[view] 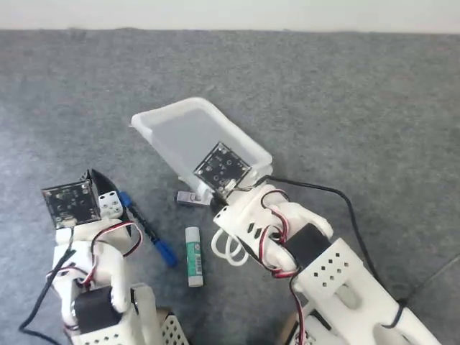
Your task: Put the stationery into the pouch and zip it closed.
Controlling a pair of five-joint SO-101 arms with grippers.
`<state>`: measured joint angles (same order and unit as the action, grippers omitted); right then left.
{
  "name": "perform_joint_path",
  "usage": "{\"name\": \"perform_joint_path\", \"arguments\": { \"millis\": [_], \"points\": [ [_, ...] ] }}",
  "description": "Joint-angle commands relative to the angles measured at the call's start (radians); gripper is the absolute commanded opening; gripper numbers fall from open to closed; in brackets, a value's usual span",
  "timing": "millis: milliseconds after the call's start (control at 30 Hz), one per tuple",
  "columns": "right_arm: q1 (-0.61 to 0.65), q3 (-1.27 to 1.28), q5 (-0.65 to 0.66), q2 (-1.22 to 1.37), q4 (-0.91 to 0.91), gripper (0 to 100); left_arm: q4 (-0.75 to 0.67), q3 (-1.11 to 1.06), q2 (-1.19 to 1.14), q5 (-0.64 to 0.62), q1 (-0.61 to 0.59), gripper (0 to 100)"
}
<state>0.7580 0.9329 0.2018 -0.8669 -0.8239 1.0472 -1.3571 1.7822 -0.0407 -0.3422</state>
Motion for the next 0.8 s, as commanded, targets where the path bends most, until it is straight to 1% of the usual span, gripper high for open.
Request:
{"name": "perform_joint_path", "arguments": {
  "millis": [0, 67, 100, 167, 433, 567, 633, 767],
  "points": [
    [-0.033, -0.003, -0.054, -0.054, 0.056, 0.6, 0.051, 0.024, -0.009, -0.014, 0.086, 9],
    [-0.035, -0.003, -0.063, -0.054, 0.056, 0.6, 0.055, 0.018, -0.009, -0.017, 0.115, 14],
    [-0.036, -0.003, -0.063, -0.054, 0.056, 0.6, 0.061, 0.018, -0.009, -0.034, 0.123, 16],
    [-0.039, -0.005, -0.064, -0.054, 0.059, 0.6, 0.068, 0.018, -0.009, -0.058, 0.129, 17],
    [-0.036, -0.002, -0.061, -0.053, 0.096, 0.6, 0.068, 0.001, -0.009, -0.063, 0.129, 17],
    [-0.038, -0.002, -0.061, -0.045, 0.113, 0.6, 0.069, -0.008, -0.009, -0.064, 0.132, 23],
    [-0.038, -0.002, -0.061, -0.045, 0.113, 0.6, 0.091, -0.005, -0.009, -0.092, 0.135, 26],
    [-0.036, -0.002, -0.060, -0.047, 0.114, 0.6, 0.095, -0.004, -0.009, -0.104, 0.215, 27]
  ]
}}
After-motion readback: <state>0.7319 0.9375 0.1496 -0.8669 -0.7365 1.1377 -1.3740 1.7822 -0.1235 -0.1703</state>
